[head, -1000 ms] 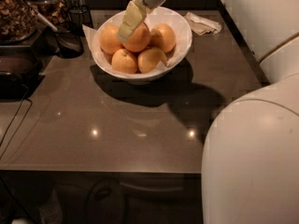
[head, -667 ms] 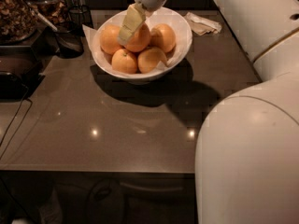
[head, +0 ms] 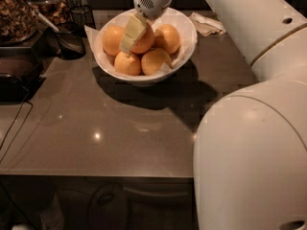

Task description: Pick orange from white bowl

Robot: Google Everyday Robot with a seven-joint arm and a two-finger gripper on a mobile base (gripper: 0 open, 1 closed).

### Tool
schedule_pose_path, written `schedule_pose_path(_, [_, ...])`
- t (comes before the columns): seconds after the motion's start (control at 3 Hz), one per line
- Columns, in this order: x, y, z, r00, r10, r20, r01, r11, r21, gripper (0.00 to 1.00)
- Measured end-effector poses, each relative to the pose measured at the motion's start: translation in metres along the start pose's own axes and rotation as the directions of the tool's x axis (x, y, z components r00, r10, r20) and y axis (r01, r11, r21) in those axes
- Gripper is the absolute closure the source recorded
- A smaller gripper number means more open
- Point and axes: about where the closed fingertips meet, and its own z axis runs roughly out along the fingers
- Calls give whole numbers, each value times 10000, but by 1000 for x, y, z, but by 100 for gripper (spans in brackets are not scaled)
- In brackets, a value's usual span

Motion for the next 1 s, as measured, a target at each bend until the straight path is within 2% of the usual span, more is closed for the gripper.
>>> schedule_pose_path(0.33, [1, -1, 4, 10000, 0, -70, 0, 10000, -16, 34])
schedule_pose_path(1.0, [1, 5, 4, 9981, -566, 255, 559, 9980, 287, 81])
